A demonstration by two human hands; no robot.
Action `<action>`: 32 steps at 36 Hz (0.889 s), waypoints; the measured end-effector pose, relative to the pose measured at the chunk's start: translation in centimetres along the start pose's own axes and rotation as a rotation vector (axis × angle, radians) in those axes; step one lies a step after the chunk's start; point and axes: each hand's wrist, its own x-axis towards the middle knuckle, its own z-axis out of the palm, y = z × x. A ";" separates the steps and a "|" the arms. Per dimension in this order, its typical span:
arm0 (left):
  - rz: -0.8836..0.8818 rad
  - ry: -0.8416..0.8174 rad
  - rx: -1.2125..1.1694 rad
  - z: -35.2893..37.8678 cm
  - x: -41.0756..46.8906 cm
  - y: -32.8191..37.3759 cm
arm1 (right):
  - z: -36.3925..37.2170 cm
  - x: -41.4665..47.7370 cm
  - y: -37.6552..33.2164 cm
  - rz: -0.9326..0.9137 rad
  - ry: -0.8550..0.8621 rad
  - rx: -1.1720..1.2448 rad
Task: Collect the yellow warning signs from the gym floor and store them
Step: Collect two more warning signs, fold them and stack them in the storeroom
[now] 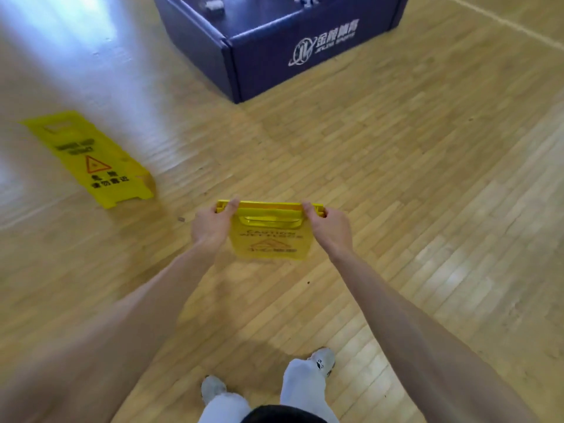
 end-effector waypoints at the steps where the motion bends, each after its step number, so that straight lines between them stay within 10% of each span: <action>1: -0.004 0.018 -0.004 -1.6 0.5 -0.7 | 1.1 -0.5 -1.2 -0.020 -0.007 -0.007; 17: -0.157 0.258 -0.129 -31.2 6.1 -17.3 | 25.7 -13.0 -20.8 -0.217 -0.253 0.088; 32: -0.212 0.362 -0.130 -40.3 15.7 -21.8 | 39.7 -11.5 -27.6 -0.182 -0.368 0.134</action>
